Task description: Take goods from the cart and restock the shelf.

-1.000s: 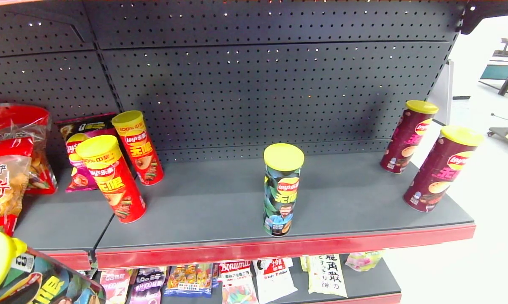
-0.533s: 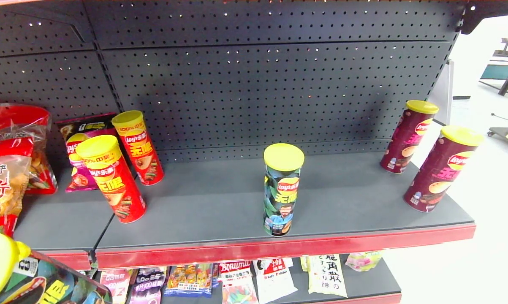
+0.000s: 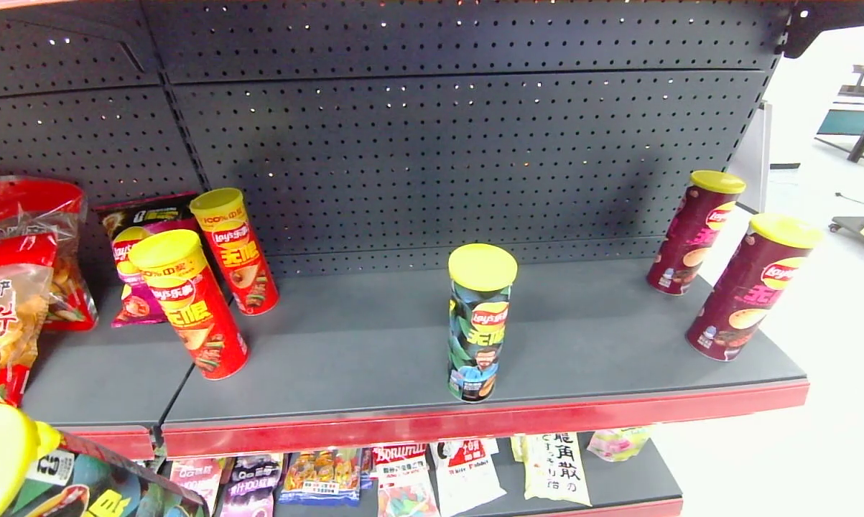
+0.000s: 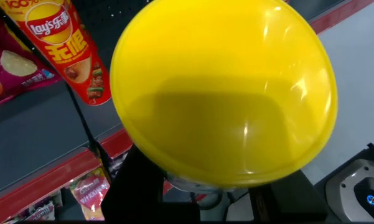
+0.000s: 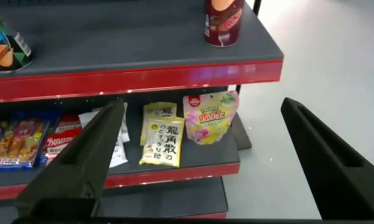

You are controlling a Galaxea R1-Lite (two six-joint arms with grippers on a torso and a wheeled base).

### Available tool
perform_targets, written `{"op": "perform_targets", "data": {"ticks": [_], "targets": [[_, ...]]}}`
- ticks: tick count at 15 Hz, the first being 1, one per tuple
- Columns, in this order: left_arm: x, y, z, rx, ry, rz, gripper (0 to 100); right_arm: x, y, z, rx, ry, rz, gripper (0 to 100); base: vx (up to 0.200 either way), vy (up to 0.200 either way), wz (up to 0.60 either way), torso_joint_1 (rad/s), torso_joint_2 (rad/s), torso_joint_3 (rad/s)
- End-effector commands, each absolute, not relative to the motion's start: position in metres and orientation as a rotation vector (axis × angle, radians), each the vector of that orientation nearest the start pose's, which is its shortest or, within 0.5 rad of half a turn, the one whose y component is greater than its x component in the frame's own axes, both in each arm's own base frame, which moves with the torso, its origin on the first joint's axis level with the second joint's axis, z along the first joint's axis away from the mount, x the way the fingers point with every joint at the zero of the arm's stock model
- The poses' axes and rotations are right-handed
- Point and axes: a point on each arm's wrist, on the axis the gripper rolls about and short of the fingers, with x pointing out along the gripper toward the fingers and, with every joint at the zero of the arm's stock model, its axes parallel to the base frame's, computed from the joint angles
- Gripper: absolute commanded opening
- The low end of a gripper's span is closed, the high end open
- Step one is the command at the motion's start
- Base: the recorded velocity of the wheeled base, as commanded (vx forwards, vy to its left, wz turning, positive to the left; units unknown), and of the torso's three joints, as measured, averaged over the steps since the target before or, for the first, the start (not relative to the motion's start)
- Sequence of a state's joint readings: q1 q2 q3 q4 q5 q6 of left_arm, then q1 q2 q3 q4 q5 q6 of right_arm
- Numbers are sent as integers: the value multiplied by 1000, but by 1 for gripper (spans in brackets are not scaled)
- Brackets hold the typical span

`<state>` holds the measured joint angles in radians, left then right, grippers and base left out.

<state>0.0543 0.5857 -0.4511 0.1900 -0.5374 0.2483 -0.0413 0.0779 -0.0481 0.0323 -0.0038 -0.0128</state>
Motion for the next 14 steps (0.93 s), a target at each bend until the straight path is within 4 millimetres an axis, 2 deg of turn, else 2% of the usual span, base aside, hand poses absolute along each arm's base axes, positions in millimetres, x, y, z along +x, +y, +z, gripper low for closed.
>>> {"op": "perform_targets", "data": {"ticks": [1, 5, 12, 14], "targets": [[29, -10, 185, 144, 258, -518, 0, -19, 1, 85, -12, -11, -35, 100, 0, 0, 0, 0, 0, 0], [29, -10, 183, 142, 263, -523, 0, -23, 0, 75, -6, 3, 8, 100, 0, 0, 0, 0, 0, 0], [28, -12, 182, 119, 255, -624, 0, -23, 0, 76, -5, 0, 5, 100, 0, 0, 0, 0, 0, 0], [37, -11, 182, 112, 288, -615, 0, -23, 0, 76, -6, 0, 5, 100, 0, 0, 0, 0, 0, 0]]}}
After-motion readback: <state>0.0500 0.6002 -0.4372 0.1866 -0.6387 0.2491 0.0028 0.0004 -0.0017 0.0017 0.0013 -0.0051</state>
